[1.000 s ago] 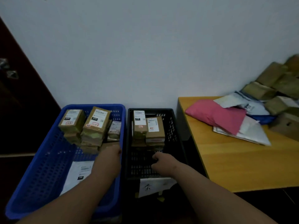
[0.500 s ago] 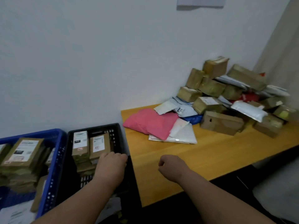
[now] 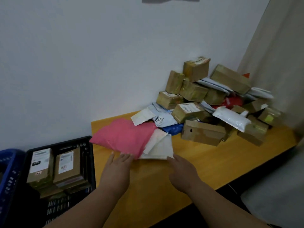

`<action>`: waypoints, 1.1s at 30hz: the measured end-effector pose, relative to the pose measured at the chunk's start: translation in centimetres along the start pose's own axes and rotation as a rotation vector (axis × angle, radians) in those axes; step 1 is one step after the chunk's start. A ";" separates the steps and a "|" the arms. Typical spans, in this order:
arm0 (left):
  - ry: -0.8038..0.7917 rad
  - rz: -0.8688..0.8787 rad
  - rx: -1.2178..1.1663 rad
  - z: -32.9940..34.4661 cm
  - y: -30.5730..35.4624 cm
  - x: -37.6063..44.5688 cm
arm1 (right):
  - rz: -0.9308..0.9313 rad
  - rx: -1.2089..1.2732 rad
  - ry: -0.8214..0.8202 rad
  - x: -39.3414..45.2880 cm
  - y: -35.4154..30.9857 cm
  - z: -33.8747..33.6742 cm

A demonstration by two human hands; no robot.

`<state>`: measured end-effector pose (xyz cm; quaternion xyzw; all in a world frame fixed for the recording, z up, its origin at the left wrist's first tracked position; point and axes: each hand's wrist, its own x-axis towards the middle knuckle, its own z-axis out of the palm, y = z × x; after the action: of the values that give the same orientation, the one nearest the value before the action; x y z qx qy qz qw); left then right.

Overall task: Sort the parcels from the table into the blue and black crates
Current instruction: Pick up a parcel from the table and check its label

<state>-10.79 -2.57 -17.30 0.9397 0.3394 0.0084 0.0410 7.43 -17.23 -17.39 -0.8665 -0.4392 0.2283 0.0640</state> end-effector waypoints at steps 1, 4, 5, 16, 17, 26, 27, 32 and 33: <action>0.042 -0.018 -0.084 0.5 0.2 1.2 | 0.012 -0.029 -0.002 1.0 0.5 -0.3; 0.017 -0.032 -0.206 1.3 1.0 5.3 | 0.063 -0.049 0.024 3.6 2.1 -2.1; -0.014 -0.034 -0.229 1.6 1.3 6.8 | 0.075 -0.062 0.025 4.4 2.6 -2.9; -0.014 0.071 -0.217 2.1 5.0 17.9 | 0.215 -0.115 0.123 11.0 9.7 -8.7; -0.019 0.067 -0.200 2.1 5.4 18.4 | 0.218 -0.132 0.123 11.6 10.5 -9.2; -0.088 -0.028 0.039 1.7 11.2 20.6 | 0.217 -0.292 0.082 17.4 17.9 -11.6; -0.089 -0.043 0.038 1.7 12.0 20.9 | 0.182 -0.323 0.082 17.6 18.5 -11.7; -0.053 -0.019 -0.029 2.8 15.3 21.7 | 0.010 -0.274 -0.027 18.7 20.3 -12.7; -0.011 -0.035 -0.057 3.3 15.7 21.8 | -0.006 -0.208 -0.054 18.9 20.5 -12.9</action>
<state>16.11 -0.89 -19.59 0.9322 0.3551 0.0120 0.0696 37.85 -13.54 -18.77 -0.8606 -0.4647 0.2048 -0.0375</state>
